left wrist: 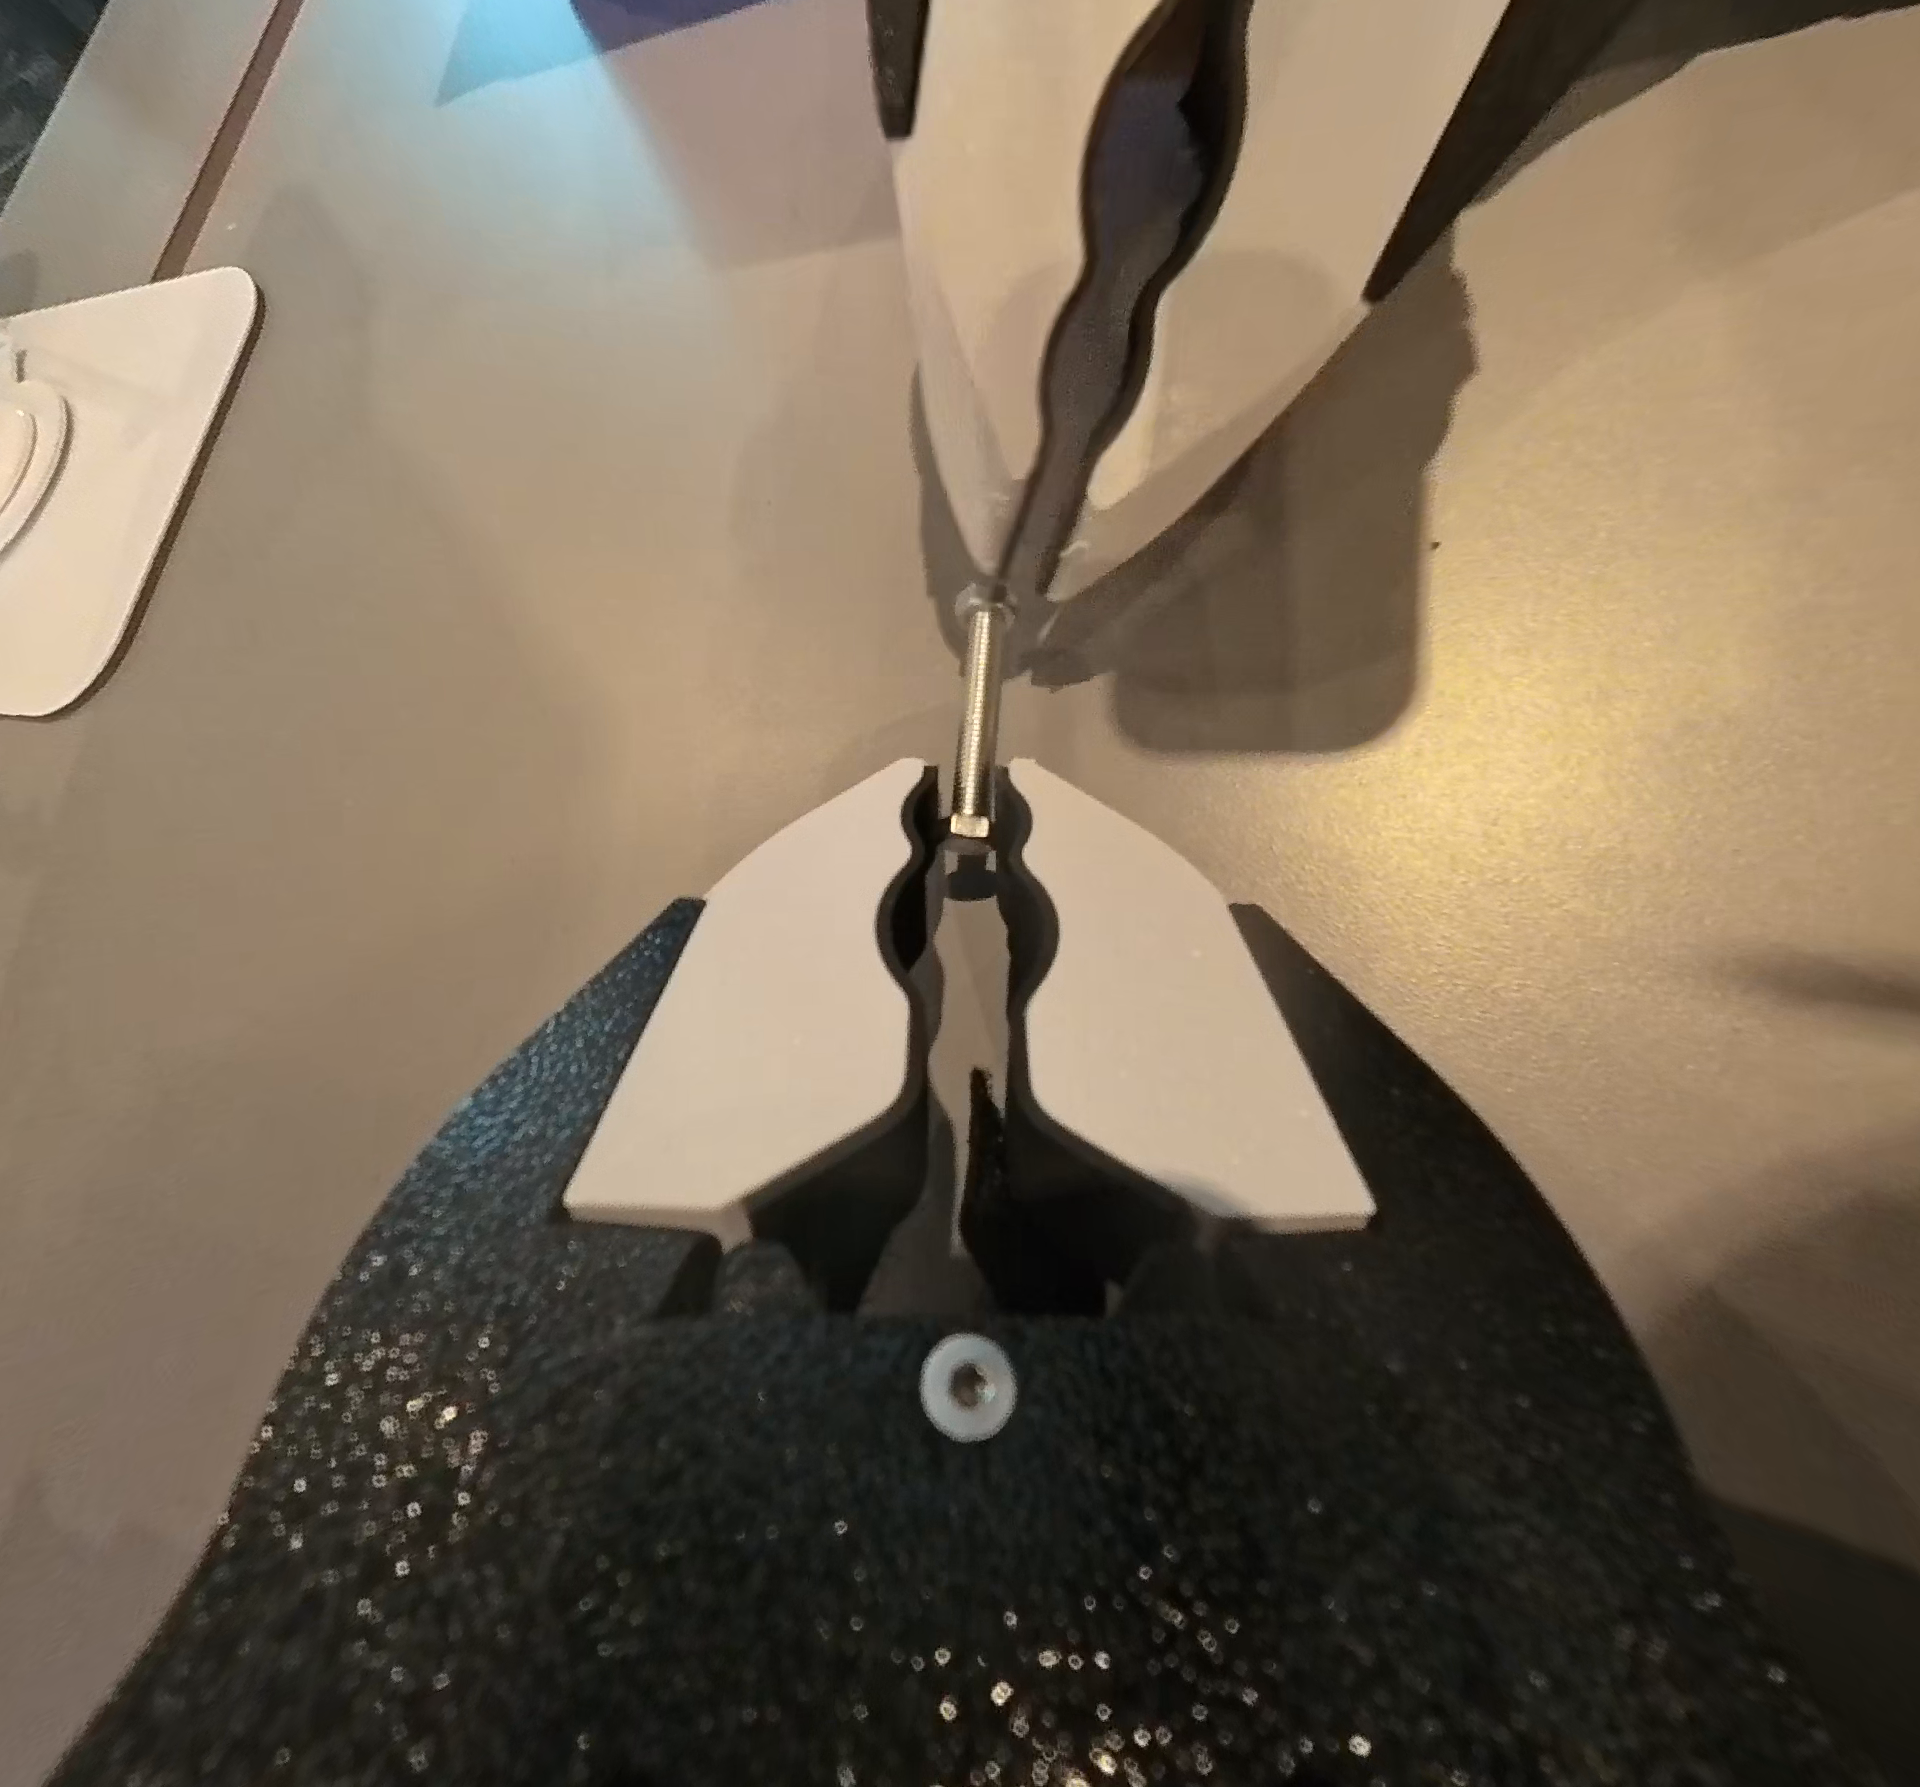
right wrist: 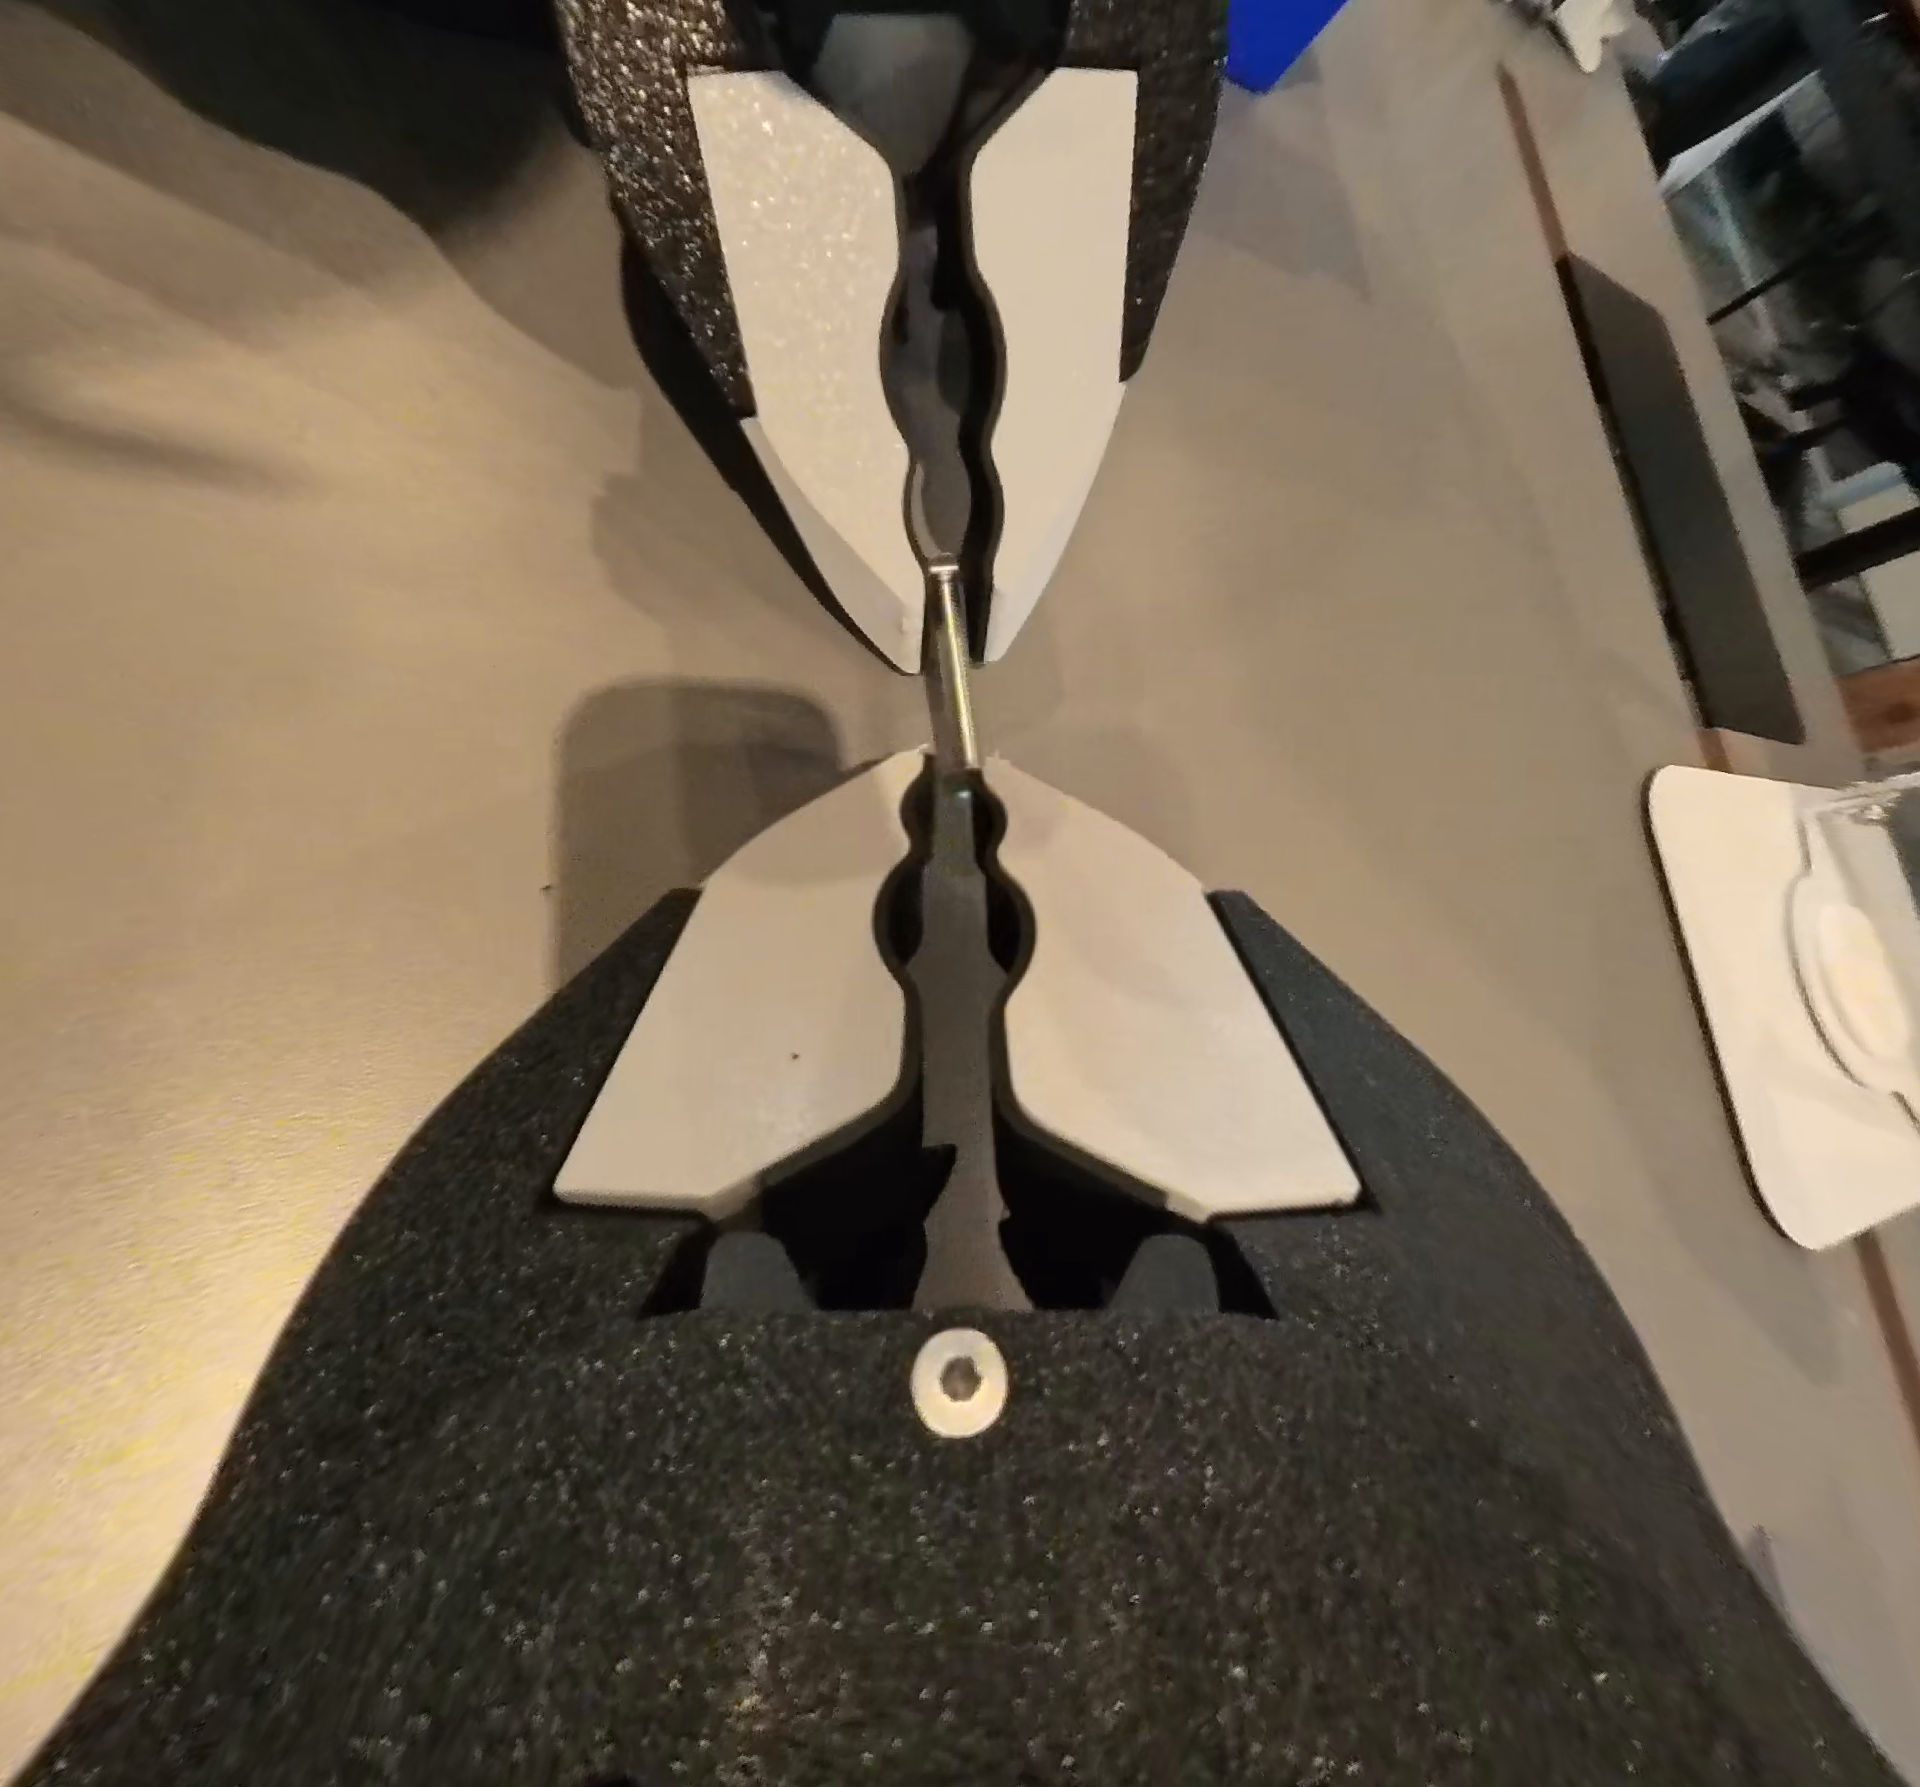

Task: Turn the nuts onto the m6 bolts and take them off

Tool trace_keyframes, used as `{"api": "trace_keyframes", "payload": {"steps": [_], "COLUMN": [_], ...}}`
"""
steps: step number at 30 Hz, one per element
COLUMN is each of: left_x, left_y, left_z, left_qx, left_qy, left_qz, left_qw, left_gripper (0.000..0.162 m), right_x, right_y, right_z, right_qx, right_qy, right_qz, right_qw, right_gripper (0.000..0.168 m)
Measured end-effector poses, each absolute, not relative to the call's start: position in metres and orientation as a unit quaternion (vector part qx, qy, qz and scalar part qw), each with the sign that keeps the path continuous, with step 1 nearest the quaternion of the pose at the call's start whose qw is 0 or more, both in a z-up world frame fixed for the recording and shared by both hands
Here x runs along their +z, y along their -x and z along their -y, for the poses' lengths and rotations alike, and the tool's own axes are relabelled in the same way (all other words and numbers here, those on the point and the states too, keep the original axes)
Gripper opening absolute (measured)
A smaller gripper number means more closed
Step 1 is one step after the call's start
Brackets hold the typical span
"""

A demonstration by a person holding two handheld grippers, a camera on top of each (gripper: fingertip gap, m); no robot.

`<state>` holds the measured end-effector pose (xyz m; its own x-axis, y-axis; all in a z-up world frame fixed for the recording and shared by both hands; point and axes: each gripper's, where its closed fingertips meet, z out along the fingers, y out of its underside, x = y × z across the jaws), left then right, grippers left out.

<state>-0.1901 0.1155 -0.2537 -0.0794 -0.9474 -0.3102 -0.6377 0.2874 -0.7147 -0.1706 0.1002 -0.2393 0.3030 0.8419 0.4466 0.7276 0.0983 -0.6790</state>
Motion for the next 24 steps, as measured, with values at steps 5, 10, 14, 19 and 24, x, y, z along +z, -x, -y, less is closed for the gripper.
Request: {"api": "trace_keyframes", "payload": {"steps": [5, 10, 14, 19, 24], "left_x": [-0.254, -0.253, -0.253, -0.253, -0.253], "left_y": [0.190, 0.190, 0.190, 0.190, 0.190], "left_z": [-0.115, -0.115, -0.115, -0.115, -0.115], "left_qx": [-0.203, -0.203, -0.203, -0.203, -0.203], "left_qy": [0.561, 0.561, 0.561, 0.560, 0.561], "left_qz": [-0.706, -0.707, -0.707, -0.707, -0.707], "left_qw": [0.381, 0.381, 0.381, 0.381, 0.381], "left_gripper": [0.010, 0.010, 0.010, 0.010, 0.010], "right_x": [-0.244, -0.244, -0.241, -0.246, -0.242], "right_y": [0.172, 0.172, 0.168, 0.171, 0.170], "right_z": [-0.103, -0.094, -0.102, -0.102, -0.097], "right_qx": [0.046, 0.096, 0.061, 0.052, 0.095], "right_qy": [0.668, 0.680, 0.674, 0.672, 0.691], "right_qz": [0.591, 0.587, 0.582, 0.589, 0.574], "right_qw": [0.450, 0.428, 0.450, 0.446, 0.430], "right_gripper": [0.021, 0.002, 0.015, 0.024, 0.001]}}
